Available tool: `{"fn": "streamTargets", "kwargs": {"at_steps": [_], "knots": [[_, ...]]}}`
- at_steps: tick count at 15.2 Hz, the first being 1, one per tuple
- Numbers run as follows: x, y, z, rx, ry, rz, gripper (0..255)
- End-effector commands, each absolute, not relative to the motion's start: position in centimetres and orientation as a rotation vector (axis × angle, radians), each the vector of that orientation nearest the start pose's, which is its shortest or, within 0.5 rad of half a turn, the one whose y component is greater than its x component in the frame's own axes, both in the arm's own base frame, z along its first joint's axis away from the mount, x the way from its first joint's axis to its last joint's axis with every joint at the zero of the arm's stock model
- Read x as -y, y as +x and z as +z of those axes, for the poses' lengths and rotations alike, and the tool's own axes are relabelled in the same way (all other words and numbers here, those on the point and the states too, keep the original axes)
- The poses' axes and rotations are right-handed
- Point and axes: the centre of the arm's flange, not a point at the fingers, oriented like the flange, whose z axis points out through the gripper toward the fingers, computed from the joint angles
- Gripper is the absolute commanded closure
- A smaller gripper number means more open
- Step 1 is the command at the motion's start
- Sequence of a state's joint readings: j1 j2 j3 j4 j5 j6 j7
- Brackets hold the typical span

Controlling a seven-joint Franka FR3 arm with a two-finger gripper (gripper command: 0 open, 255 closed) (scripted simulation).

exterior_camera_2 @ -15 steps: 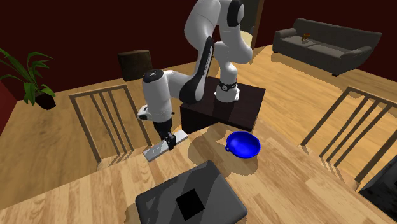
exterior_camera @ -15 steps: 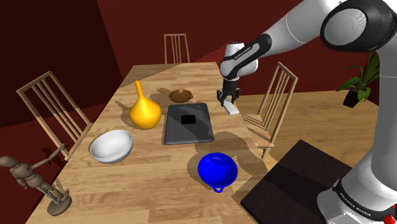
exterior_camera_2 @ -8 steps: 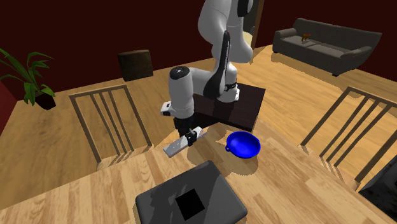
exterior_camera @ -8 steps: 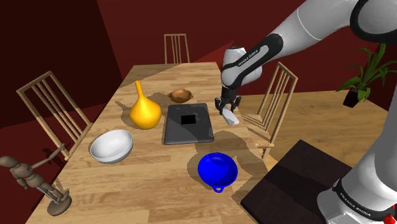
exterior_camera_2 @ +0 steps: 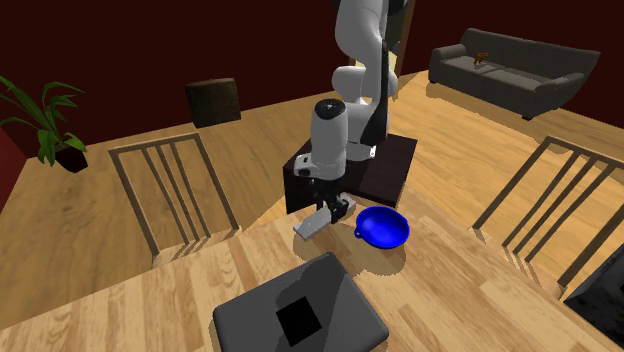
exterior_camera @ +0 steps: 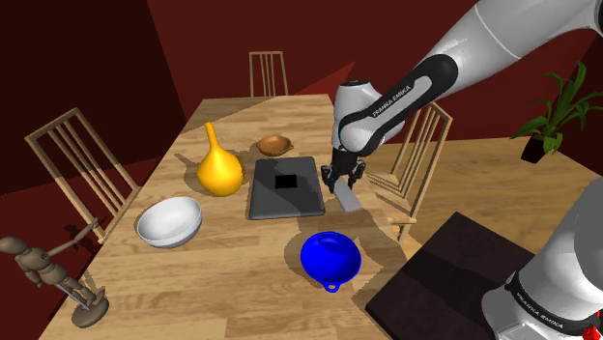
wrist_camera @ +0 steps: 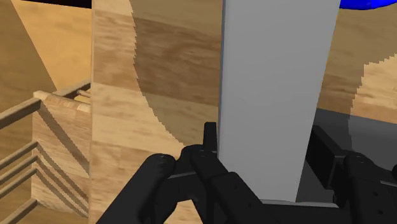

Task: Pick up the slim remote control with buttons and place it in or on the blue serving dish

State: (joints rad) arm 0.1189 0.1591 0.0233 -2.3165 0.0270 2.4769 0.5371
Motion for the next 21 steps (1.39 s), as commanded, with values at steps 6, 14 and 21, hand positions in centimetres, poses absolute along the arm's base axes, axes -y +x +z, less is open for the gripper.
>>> {"fn": "streamTargets", "kwargs": {"at_steps": [6,14,21], "knots": [[-14.7,45.8,27.4,-0.647,-3.054,0.008,255],[-23.2,39.1,27.6,-0.647,-3.054,0.008,255],[-23.2,39.1,23.9,-0.647,-3.054,0.008,255]]}}
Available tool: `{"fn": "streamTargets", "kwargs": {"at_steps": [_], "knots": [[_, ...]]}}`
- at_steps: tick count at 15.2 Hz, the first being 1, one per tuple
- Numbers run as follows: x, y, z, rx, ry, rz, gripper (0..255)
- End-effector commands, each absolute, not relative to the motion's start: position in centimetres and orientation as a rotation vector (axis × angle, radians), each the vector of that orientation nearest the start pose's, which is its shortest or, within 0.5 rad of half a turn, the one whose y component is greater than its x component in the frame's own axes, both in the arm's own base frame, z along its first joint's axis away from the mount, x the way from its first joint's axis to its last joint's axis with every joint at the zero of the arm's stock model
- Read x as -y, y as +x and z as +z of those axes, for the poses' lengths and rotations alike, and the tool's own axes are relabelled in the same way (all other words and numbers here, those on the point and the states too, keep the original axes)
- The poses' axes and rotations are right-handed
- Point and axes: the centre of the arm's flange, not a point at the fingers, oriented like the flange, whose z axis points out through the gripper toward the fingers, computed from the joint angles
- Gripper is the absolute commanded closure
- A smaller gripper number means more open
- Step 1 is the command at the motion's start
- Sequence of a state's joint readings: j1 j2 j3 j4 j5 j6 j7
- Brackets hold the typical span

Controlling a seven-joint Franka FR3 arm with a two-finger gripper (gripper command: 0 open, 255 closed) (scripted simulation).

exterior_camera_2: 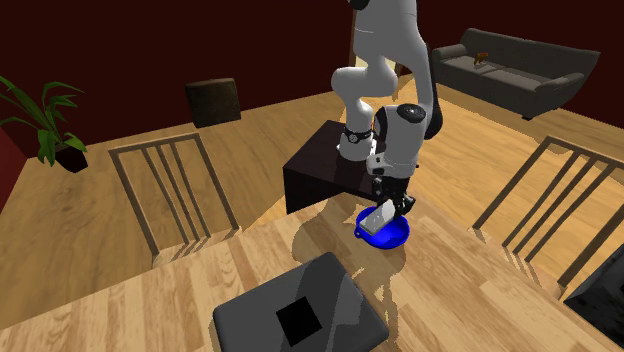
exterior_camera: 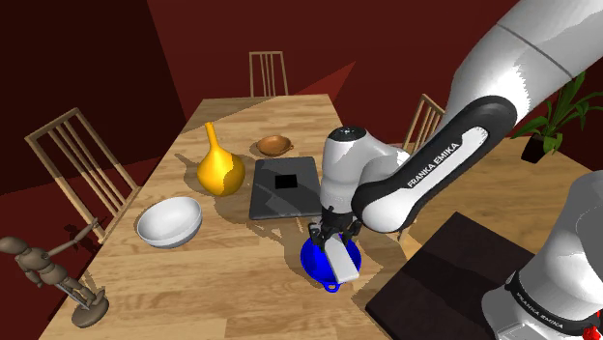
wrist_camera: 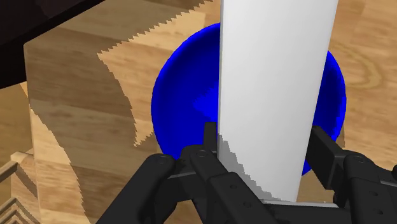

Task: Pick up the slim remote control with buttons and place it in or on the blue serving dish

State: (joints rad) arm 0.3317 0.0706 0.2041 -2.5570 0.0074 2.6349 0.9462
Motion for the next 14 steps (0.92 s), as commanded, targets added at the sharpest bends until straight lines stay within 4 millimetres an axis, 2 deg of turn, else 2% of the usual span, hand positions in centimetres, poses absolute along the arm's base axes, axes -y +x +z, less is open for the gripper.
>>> {"fn": "streamTargets", "kwargs": {"at_steps": [1,7,14], "knots": [[-23.2,39.1,23.3,-0.647,-3.054,0.008,255],[-23.2,39.1,20.0,-0.647,-3.054,0.008,255],[-23.2,39.1,20.0,-0.647,-3.054,0.008,255]]}}
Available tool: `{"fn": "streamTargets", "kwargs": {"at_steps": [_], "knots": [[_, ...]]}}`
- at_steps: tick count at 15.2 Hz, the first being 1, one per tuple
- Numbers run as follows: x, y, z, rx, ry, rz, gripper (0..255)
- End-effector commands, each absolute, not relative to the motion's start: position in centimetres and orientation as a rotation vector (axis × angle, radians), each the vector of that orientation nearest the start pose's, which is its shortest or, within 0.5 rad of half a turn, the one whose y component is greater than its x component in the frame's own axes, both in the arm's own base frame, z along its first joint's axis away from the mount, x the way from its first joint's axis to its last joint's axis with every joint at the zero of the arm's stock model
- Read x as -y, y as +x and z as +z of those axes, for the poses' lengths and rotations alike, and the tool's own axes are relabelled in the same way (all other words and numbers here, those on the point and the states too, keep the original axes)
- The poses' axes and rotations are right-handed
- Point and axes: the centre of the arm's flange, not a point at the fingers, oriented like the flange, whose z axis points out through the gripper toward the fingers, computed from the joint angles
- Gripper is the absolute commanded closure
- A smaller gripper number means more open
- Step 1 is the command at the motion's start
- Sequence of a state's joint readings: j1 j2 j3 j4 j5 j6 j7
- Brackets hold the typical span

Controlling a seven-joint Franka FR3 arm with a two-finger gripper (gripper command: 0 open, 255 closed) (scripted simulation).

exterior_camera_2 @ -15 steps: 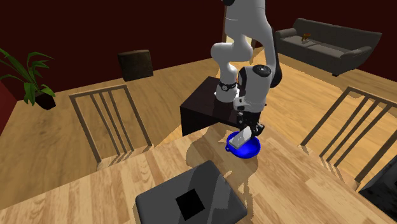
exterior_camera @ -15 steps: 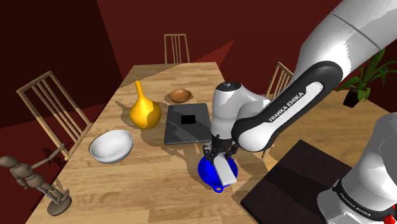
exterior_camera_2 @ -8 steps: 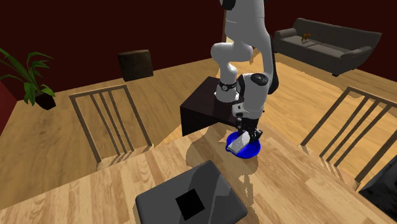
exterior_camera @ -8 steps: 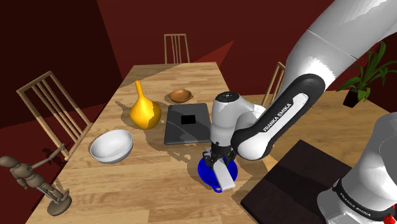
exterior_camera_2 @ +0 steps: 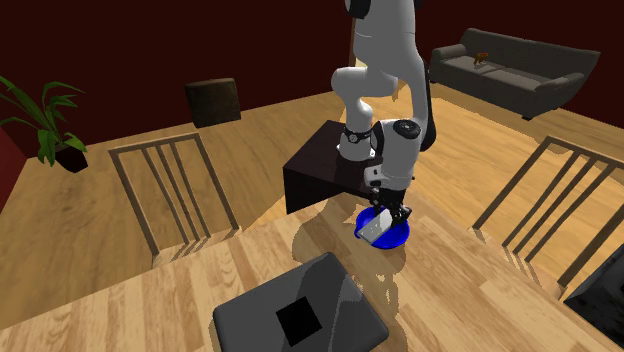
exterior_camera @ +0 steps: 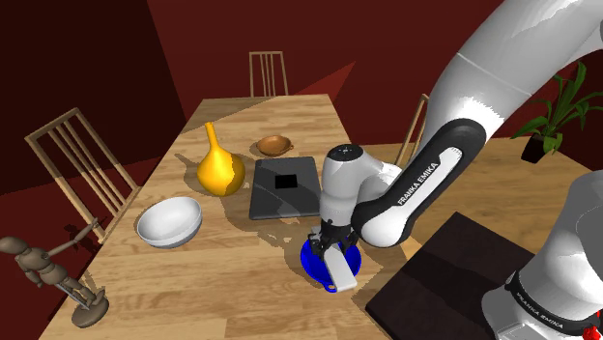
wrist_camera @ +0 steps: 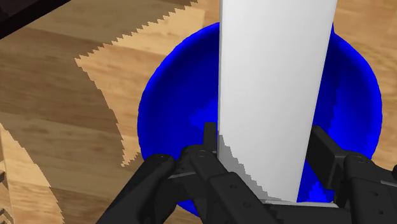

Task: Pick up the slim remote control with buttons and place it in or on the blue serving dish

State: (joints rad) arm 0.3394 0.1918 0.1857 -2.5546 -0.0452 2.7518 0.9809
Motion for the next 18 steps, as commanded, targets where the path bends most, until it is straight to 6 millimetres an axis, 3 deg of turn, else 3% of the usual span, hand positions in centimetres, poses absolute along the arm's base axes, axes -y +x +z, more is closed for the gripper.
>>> {"fn": "streamTargets", "kwargs": {"at_steps": [1,2,7,11,18], "knots": [[-23.2,39.1,20.0,-0.647,-3.054,0.008,255],[-23.2,39.1,20.0,-0.647,-3.054,0.008,0],[-23.2,39.1,20.0,-0.647,-3.054,0.008,0],[-23.1,39.1,25.0,-0.647,-3.054,0.008,0],[-23.1,39.1,25.0,-0.647,-3.054,0.008,0]]}}
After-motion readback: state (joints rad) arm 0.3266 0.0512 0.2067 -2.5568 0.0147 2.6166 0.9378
